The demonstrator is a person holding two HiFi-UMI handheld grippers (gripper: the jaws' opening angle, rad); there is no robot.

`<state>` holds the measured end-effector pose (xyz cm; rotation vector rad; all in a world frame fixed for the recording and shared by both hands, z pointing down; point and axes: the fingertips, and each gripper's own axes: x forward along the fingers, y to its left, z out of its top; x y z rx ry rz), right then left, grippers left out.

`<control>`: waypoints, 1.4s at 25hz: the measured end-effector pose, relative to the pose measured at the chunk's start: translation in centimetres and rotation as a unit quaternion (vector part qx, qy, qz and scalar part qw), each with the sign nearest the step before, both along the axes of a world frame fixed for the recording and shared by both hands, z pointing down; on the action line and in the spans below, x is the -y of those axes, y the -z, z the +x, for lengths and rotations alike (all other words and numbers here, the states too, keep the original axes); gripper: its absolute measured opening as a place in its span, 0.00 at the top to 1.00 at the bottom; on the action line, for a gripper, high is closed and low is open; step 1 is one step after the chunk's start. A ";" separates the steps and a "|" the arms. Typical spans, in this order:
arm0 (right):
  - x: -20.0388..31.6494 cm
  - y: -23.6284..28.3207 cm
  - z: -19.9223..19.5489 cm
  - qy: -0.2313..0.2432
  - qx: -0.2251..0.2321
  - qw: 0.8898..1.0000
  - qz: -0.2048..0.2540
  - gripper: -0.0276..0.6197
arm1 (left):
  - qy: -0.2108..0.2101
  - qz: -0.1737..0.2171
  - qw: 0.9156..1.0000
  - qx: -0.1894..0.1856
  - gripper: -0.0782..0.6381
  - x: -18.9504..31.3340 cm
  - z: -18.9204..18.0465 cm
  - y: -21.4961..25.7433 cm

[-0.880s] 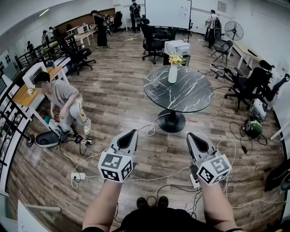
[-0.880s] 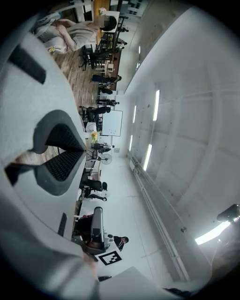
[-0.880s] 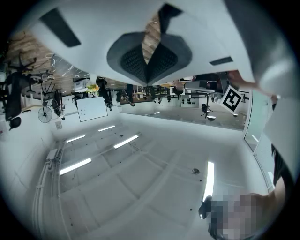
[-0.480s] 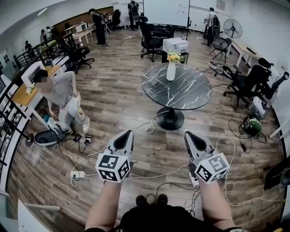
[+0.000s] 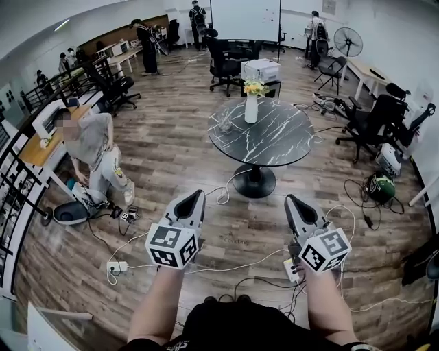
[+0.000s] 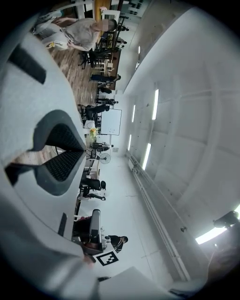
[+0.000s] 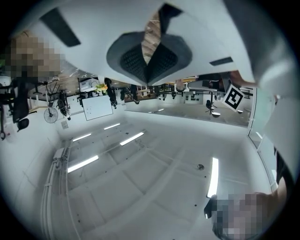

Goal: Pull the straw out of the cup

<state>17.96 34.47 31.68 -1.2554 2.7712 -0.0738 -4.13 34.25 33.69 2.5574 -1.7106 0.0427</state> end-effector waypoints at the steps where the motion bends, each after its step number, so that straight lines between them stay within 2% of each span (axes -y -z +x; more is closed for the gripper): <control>1: 0.0 0.0 0.6 0.000 0.000 1.000 0.001 0.95 | -0.002 0.002 1.000 0.003 0.88 -0.2 0.7 0.2; 11: -0.5 -1.7 0.6 0.044 -0.005 0.999 -0.008 0.95 | 0.022 -0.019 1.000 0.003 0.88 -0.6 1.7 -1.8; 19: 2.4 -1.9 -0.3 0.053 -0.010 0.998 -0.012 0.95 | 0.010 -0.033 0.999 -0.006 0.88 2.7 1.8 -3.1; 28: 11.3 -3.4 -2.6 0.037 -0.029 0.999 -0.026 0.95 | -0.008 -0.039 0.999 -0.028 0.88 12.5 -0.6 -5.4; 35: 21.2 -5.0 -7.3 0.039 -0.044 0.997 -0.053 0.95 | -0.016 -0.065 0.997 -0.035 0.88 22.5 -4.4 -7.8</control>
